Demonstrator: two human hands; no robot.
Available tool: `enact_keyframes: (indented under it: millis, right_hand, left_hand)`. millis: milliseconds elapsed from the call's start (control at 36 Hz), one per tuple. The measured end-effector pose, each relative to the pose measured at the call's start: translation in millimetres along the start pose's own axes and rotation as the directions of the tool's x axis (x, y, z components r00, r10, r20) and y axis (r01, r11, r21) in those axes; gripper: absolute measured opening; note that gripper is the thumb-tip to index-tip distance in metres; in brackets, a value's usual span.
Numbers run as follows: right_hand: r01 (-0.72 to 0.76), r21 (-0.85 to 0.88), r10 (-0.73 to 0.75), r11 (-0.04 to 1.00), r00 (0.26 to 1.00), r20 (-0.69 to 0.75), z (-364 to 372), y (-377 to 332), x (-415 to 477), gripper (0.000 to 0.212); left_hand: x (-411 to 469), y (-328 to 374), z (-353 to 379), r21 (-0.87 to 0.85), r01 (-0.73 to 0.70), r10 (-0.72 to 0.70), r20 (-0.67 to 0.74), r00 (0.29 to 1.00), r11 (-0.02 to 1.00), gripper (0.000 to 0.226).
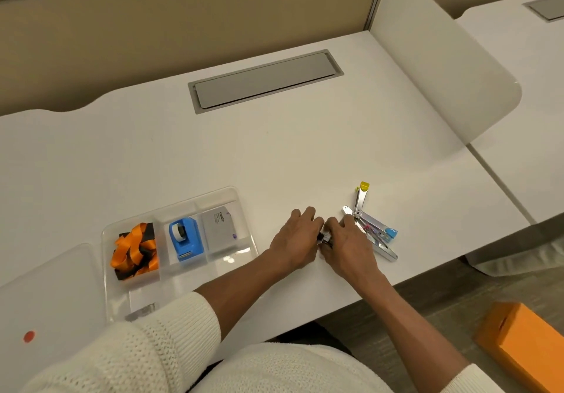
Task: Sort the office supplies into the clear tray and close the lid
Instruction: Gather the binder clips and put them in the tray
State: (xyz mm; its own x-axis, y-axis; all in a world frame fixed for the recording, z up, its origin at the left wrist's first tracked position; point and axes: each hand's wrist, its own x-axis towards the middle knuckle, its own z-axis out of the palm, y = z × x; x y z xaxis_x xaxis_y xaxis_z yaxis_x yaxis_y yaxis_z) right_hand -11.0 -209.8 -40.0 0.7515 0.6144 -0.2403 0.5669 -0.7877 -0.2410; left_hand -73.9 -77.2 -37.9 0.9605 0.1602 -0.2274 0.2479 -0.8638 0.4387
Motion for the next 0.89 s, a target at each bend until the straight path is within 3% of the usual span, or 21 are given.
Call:
enact_keyframes:
  millis: [278, 528, 722, 889]
  right_hand:
    - [-0.117, 0.172, 0.122, 0.978, 0.992, -0.023, 5.4, -6.9, 0.2, 0.025]
    - [-0.223, 0.393, 0.235, 0.892, 0.972, 0.016, -6.1, -3.0, -2.9, 0.012]
    - [-0.232, 0.513, 0.283, 0.827, 0.959, -0.023, -25.9, -8.2, -7.7, 0.018]
    - [-0.207, 0.627, 0.301, 0.751, 0.953, -0.046, -49.2, -13.1, -7.5, 0.022]
  left_hand:
    - [-2.1, -5.2, 3.9, -0.074, 0.078, -0.082, -0.047, 0.996, 0.994, 0.008]
    - [-5.2, -11.6, -8.1, -0.197, 0.09, -0.095, -0.015, 0.995, 0.976, 0.025]
    - [-31.1, -9.8, -33.7, -0.274, 0.06, -0.098, -0.126, 0.987, 0.96, 0.029]
    - [-83.9, -28.3, -62.8, -0.434, 0.098, -0.215, -0.23, 0.949, 0.896, 0.027]
